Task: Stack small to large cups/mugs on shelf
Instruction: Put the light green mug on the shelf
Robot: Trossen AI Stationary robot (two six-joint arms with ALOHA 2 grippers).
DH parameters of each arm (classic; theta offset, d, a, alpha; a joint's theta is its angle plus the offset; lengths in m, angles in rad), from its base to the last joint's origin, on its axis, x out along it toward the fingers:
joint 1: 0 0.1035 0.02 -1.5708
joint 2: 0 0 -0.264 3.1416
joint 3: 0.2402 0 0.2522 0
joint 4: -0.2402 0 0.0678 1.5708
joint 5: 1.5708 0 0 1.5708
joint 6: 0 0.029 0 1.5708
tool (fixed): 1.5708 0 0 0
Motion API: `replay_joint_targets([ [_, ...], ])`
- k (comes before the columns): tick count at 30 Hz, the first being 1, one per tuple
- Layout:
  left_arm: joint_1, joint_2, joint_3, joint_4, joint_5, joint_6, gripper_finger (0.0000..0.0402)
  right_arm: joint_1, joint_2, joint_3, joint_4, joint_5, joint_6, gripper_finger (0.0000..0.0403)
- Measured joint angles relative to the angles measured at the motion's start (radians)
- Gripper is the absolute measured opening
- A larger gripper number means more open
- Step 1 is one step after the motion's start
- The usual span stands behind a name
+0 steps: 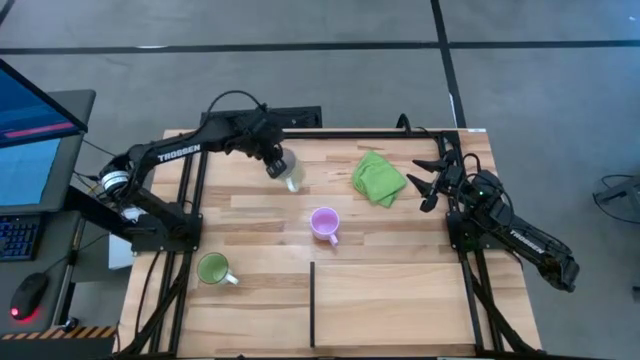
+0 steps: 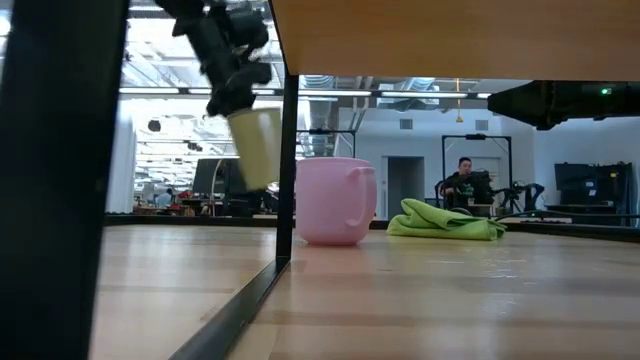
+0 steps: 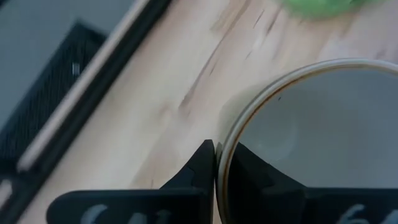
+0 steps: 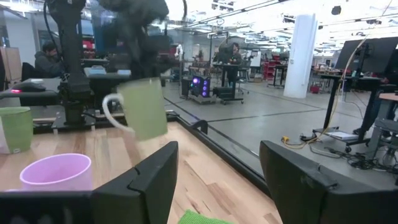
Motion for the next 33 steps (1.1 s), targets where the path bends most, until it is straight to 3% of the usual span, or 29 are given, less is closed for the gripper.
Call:
replay_joint_targets([
  [8, -0.123, -0.002, 0.138, -0.036, -0.012, -0.010, 0.0012, 0.000, 0.000, 0.000, 0.000, 0.000, 0.000, 0.0249],
  [12, -0.196, -0.002, 0.186, -0.039, -0.086, -0.003, 0.0012, 0.000, 0.000, 0.000, 0.000, 0.000, 0.000, 0.0249],
  [21, -0.236, 0.019, 0.258, -0.048, -0.106, -0.026, 0.0011, 0.000, 0.000, 0.000, 0.000, 0.000, 0.008, 0.0249],
  [26, -0.244, 0.141, 0.380, -0.107, -0.094, 0.004, 0.0011, 0.000, 0.000, 0.000, 0.002, 0.000, 0.008, 0.0249],
  [33, -0.244, 0.379, 0.712, -0.300, -0.107, 0.054, 0.0011, 0.001, 0.000, 0.000, 0.001, 0.000, 0.009, 0.0249],
])
